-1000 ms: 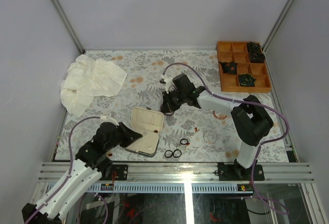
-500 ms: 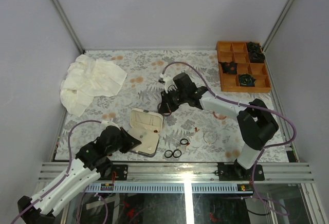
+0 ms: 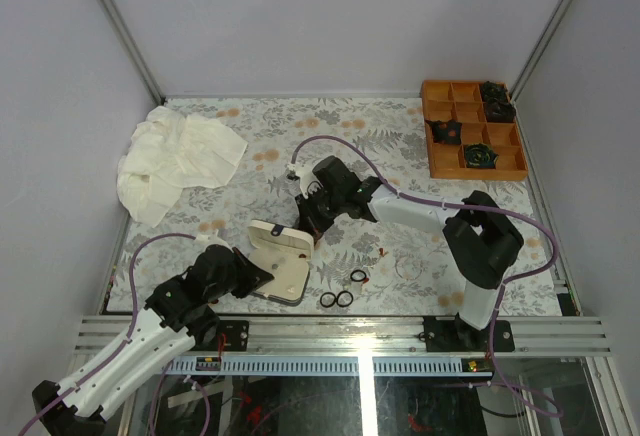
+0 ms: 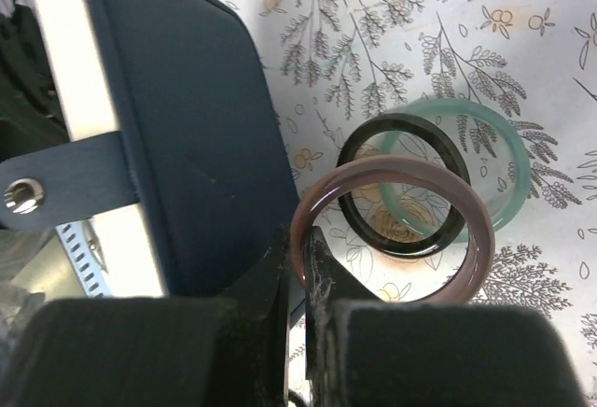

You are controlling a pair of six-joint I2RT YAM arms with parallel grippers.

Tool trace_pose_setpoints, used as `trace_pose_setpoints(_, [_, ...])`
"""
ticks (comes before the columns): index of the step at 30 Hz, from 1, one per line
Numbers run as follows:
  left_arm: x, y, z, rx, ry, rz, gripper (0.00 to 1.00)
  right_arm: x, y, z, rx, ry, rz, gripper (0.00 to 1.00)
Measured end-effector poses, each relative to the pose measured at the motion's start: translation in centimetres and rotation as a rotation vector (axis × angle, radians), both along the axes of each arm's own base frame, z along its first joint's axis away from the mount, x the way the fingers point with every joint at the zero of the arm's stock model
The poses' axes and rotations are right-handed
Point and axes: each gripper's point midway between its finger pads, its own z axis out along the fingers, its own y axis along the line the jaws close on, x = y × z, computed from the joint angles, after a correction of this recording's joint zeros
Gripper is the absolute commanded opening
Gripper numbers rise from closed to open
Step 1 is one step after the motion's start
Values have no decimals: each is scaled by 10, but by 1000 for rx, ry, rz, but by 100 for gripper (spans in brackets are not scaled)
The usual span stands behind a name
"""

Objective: Organize the mixed jewelry
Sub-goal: Move the jewelry to the center of the board.

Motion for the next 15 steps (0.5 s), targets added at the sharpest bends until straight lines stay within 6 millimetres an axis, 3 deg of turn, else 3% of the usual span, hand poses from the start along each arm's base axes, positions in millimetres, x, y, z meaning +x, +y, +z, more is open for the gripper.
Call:
trace_pose_setpoints(9, [1,0,2,-2,-4,1,0,0,4,-28,-110,-26,-15,0])
trace_pose_setpoints(15, [0,-1,3,-2,-5,-3,0,7,9,-29,-124,-47,-26,3])
